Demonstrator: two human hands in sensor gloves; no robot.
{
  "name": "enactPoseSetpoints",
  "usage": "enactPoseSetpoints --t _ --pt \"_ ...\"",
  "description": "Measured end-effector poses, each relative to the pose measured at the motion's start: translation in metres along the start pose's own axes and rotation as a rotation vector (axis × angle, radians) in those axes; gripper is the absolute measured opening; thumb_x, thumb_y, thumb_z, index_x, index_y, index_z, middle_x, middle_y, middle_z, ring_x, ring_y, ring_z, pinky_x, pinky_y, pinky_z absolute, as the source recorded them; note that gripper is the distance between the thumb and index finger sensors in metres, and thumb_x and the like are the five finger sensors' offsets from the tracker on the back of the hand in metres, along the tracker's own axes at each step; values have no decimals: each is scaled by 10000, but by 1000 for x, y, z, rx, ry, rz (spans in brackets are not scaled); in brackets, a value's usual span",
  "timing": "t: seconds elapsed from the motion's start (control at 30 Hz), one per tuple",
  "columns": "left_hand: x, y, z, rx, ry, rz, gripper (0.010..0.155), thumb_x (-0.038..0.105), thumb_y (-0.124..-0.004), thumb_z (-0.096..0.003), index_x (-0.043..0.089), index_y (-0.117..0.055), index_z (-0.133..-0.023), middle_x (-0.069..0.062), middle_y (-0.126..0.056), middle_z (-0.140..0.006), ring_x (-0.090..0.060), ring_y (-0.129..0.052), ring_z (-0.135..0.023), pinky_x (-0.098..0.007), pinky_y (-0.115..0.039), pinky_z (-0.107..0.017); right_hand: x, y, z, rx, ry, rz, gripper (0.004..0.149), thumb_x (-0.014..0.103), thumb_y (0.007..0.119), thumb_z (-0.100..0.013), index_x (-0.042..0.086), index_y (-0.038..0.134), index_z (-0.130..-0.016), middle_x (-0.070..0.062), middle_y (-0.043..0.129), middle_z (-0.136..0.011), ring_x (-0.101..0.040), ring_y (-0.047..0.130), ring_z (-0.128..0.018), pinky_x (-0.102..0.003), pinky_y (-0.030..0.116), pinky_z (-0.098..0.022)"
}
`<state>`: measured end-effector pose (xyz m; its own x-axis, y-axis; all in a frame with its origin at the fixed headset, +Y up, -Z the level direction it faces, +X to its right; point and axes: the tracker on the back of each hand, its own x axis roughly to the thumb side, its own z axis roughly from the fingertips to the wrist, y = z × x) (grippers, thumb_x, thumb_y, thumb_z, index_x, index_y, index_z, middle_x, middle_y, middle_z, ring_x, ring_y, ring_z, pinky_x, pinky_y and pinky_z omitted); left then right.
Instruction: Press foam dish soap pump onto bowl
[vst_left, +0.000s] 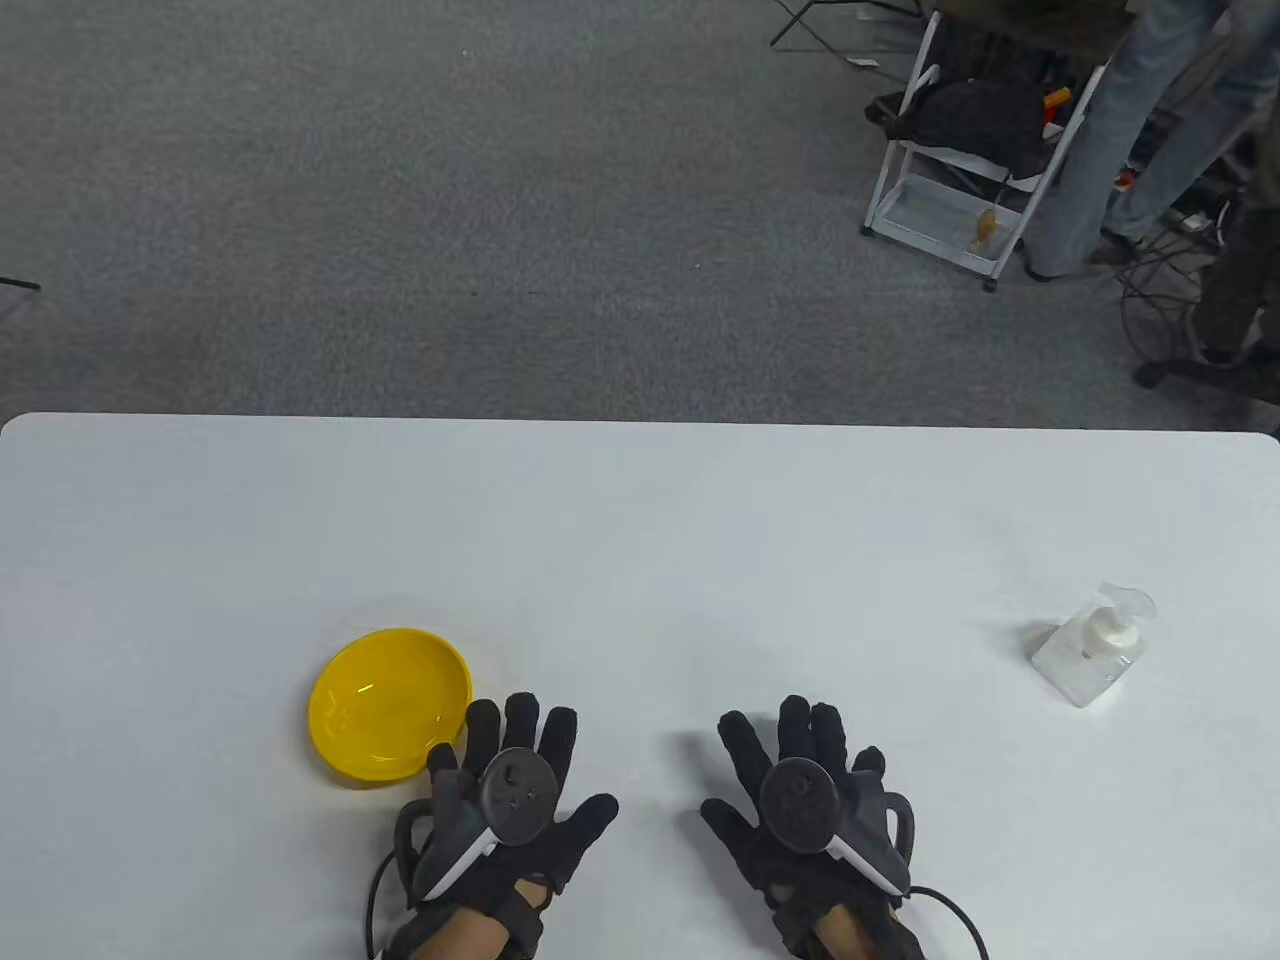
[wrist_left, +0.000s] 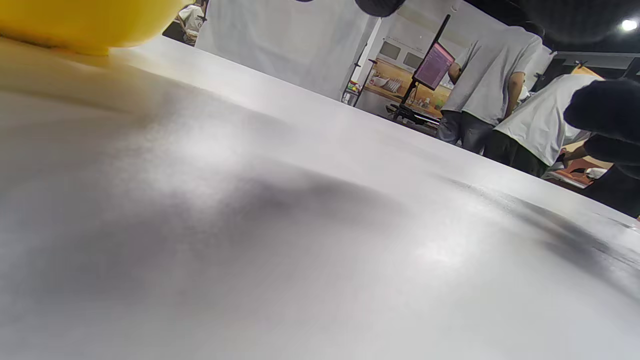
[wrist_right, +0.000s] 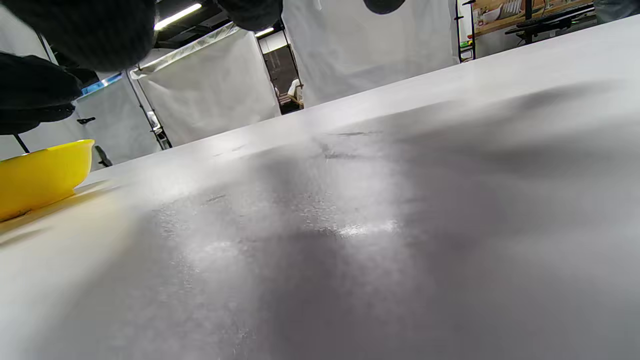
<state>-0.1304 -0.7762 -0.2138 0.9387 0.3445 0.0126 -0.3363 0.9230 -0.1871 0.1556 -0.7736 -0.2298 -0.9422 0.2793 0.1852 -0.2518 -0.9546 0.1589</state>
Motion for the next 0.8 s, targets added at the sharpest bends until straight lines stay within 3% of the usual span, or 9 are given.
enactPoseSetpoints --t 0.8 --pt "0 -4 4 0 -12 43 894 782 -628 -335 400 -314 -1079 3 -162 -1190 -372 -79 -1098 -722 -215 -717 -5 0 3 -23 -4 -7 791 652 646 -404 336 372 -1076 -246 227 -1122 -527 200 -1012 -851 312 -570"
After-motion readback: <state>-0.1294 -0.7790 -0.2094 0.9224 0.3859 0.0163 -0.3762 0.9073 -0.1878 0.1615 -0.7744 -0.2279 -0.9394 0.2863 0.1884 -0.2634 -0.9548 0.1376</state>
